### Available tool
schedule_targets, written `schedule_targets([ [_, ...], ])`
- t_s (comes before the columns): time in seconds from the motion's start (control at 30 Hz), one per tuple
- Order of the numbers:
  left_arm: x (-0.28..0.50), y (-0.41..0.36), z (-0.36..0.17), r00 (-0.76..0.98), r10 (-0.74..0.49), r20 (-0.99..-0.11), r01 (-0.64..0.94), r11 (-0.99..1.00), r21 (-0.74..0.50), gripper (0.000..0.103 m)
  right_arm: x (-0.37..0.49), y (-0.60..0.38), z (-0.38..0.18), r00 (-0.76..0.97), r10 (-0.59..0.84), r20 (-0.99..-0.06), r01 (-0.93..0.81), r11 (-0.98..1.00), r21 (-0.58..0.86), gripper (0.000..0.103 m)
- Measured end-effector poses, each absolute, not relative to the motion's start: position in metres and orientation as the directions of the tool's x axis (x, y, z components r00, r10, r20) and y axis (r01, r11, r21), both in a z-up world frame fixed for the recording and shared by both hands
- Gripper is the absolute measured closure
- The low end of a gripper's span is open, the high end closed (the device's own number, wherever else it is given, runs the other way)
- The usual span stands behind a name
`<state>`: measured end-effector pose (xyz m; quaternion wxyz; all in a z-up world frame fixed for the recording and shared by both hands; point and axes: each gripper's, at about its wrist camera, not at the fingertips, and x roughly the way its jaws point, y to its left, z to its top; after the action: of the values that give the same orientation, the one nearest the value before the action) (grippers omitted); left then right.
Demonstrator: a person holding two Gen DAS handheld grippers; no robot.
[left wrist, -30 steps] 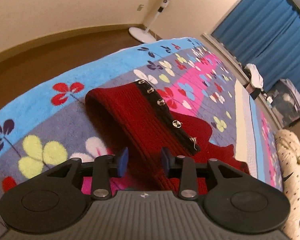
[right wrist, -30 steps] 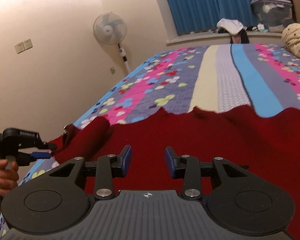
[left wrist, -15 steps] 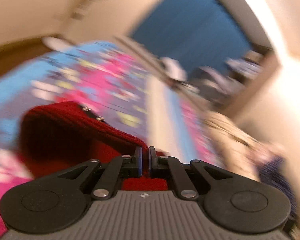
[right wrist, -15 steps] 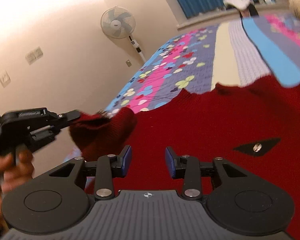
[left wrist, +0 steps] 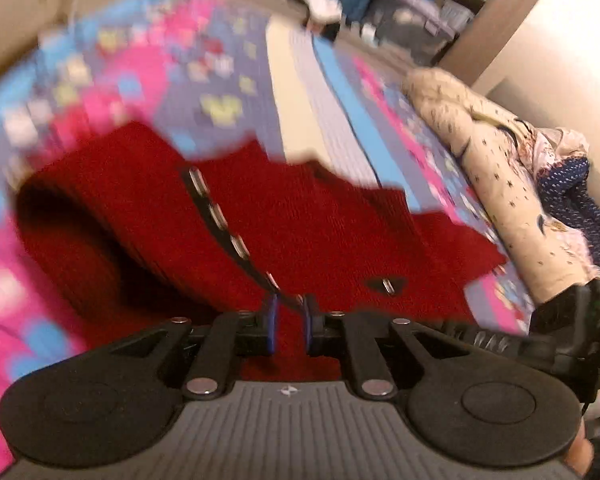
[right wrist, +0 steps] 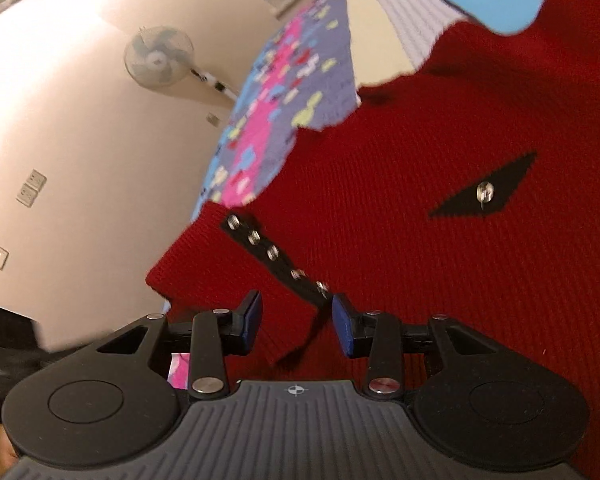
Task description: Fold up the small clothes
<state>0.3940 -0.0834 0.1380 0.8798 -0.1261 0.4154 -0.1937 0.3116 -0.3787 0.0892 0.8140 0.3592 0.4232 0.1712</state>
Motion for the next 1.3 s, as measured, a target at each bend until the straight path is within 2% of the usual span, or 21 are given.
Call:
schedule_targets([
  [0.13, 0.386, -0.054, 0.162, 0.721, -0.223, -0.656, 0.07, 0.965, -0.251, 0.088, 0.309, -0.362, 0.082, 0.551, 0.595, -0.585, -0.003, 0.703, 0.712, 0.061],
  [0.2, 0.391, -0.033, 0.164, 0.753, -0.134, -0.644, -0.026, 0.972, -0.233, 0.088, 0.308, -0.348, 0.077, 0.527, 0.6, -0.602, -0.02, 0.717, 0.697, 0.061],
  [0.3, 0.395, -0.009, 0.17, 0.784, -0.081, -0.616, -0.108, 0.959, -0.262, 0.088, 0.308, -0.331, 0.067, 0.489, 0.614, -0.619, -0.022, 0.718, 0.696, 0.061],
  [0.4, 0.398, -0.013, 0.176, 0.809, -0.024, -0.587, -0.134, 0.965, -0.224, 0.088, 0.309, -0.321, 0.065, 0.478, 0.638, -0.604, -0.049, 0.706, 0.707, 0.061],
  [0.6, 0.391, -0.009, 0.187, 0.826, -0.021, -0.563, -0.127, 0.967, -0.221, 0.088, 0.316, -0.326, 0.064, 0.496, 0.633, -0.594, -0.043, 0.701, 0.712, 0.061],
  [0.67, 0.389, -0.008, 0.186, 0.829, -0.007, -0.559, -0.13, 0.97, -0.206, 0.088, 0.317, -0.328, 0.065, 0.51, 0.62, -0.596, -0.052, 0.714, 0.698, 0.074],
  [0.7, 0.387, -0.007, 0.186, 0.83, 0.001, -0.558, -0.135, 0.971, -0.199, 0.088, 0.317, -0.329, 0.067, 0.522, 0.617, -0.589, -0.072, 0.72, 0.69, 0.099],
  [0.73, 0.388, -0.006, 0.185, 0.831, 0.006, -0.556, -0.139, 0.971, -0.197, 0.088, 0.317, -0.33, 0.071, 0.537, 0.621, -0.571, -0.103, 0.72, 0.686, 0.103],
  [0.87, 0.39, 0.001, 0.185, 0.833, 0.014, -0.554, -0.155, 0.966, -0.207, 0.088, 0.317, -0.347, 0.105, 0.623, 0.583, -0.521, -0.203, 0.764, 0.613, 0.103],
  [0.97, 0.391, 0.006, 0.184, 0.83, 0.005, -0.558, -0.157, 0.962, -0.224, 0.088, 0.328, -0.385, 0.137, 0.714, 0.522, -0.467, -0.195, 0.789, 0.583, 0.103],
  [1.03, 0.394, 0.005, 0.181, 0.822, -0.004, -0.57, -0.155, 0.961, -0.23, 0.088, 0.332, -0.402, 0.142, 0.717, 0.505, -0.48, -0.173, 0.797, 0.579, 0.103],
  [1.07, 0.394, 0.004, 0.18, 0.818, -0.007, -0.575, -0.154, 0.961, -0.231, 0.088, 0.335, -0.403, 0.137, 0.681, 0.543, -0.491, -0.172, 0.771, 0.614, 0.103],
  [1.13, 0.395, 0.002, 0.178, 0.814, -0.007, -0.58, -0.156, 0.96, -0.231, 0.088, 0.334, -0.385, 0.124, 0.603, 0.596, -0.53, -0.164, 0.743, 0.649, 0.096],
  [1.17, 0.395, 0.002, 0.178, 0.814, -0.008, -0.581, -0.156, 0.96, -0.233, 0.088, 0.331, -0.365, 0.118, 0.566, 0.598, -0.568, -0.196, 0.766, 0.612, 0.093],
  [1.23, 0.395, 0.0, 0.177, 0.811, -0.007, -0.584, -0.156, 0.961, -0.228, 0.088, 0.318, -0.324, 0.113, 0.563, 0.557, -0.611, -0.316, 0.828, 0.464, 0.061],
  [1.3, 0.395, 0.001, 0.176, 0.806, -0.001, -0.592, -0.162, 0.962, -0.221, 0.088, 0.301, -0.287, 0.107, 0.586, 0.501, -0.638, -0.431, 0.858, 0.278, 0.053],
])
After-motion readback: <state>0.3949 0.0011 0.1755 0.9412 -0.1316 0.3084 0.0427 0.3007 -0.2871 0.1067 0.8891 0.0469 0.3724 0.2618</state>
